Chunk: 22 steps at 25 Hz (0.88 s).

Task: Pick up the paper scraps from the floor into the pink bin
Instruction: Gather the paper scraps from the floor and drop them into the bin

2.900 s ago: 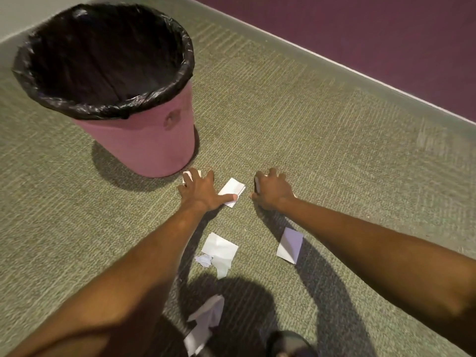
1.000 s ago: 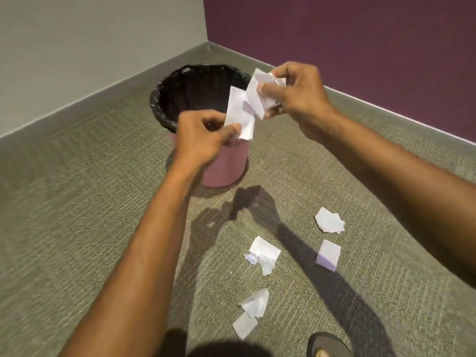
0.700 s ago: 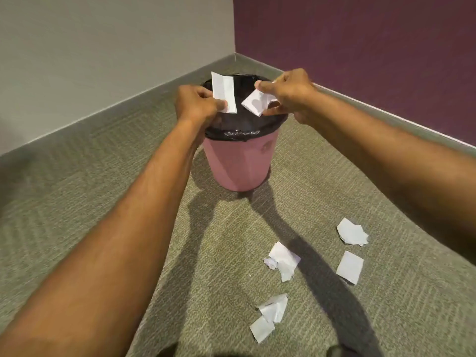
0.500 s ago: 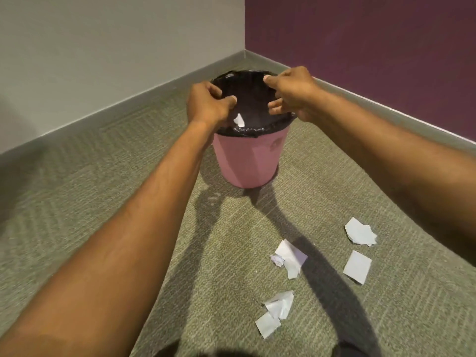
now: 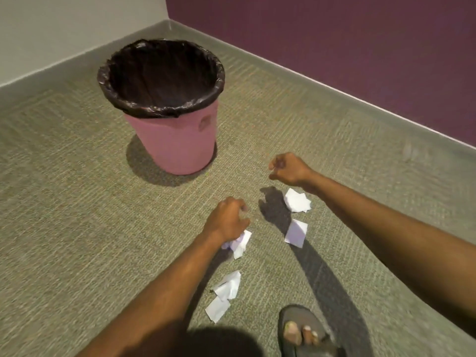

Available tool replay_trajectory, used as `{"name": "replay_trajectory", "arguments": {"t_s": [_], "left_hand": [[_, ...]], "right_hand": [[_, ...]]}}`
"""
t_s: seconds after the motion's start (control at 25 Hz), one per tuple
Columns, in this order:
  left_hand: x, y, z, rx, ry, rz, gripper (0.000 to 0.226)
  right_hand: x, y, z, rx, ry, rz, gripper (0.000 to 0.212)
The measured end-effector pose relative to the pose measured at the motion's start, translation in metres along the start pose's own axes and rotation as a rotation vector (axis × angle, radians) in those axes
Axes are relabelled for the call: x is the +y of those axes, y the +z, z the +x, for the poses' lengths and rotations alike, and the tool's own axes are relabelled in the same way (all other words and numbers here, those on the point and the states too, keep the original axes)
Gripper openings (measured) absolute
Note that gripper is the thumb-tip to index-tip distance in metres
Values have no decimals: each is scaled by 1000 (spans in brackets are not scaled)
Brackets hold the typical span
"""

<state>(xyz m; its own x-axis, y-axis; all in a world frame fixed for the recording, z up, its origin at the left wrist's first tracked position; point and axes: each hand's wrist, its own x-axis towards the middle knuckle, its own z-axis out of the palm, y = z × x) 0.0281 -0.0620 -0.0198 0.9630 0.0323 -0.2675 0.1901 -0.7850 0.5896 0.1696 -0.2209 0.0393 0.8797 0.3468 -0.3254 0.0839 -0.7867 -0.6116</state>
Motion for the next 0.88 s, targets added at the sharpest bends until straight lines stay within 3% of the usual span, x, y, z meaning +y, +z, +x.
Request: {"name": "replay_trajectory", "arguments": {"t_s": [0.12, 0.2, 0.28, 0.44, 0.56, 0.72, 0.88], "left_hand": [[-6, 25, 3, -241, 17, 317, 74], [-16, 36, 2, -354, 16, 448, 92], [-24, 46, 0, -402, 18, 544, 99], [-25, 55, -5, -315, 88, 615, 92], [-27, 57, -8, -257, 134, 589, 78], [-26, 60, -10, -171, 172, 508, 44], [-32, 63, -8, -90, 204, 414, 31]], "right_hand": [[69, 4, 2, -168, 34, -327, 67], [100, 6, 4, -242, 41, -496, 91], [118, 9, 4, -313, 68, -581, 106], [131, 29, -1, -439, 90, -700, 123], [127, 39, -14, -399, 51, -758, 121], [127, 52, -34, -276, -61, -749, 96], [134, 59, -41, -235, -100, -626, 71]]}}
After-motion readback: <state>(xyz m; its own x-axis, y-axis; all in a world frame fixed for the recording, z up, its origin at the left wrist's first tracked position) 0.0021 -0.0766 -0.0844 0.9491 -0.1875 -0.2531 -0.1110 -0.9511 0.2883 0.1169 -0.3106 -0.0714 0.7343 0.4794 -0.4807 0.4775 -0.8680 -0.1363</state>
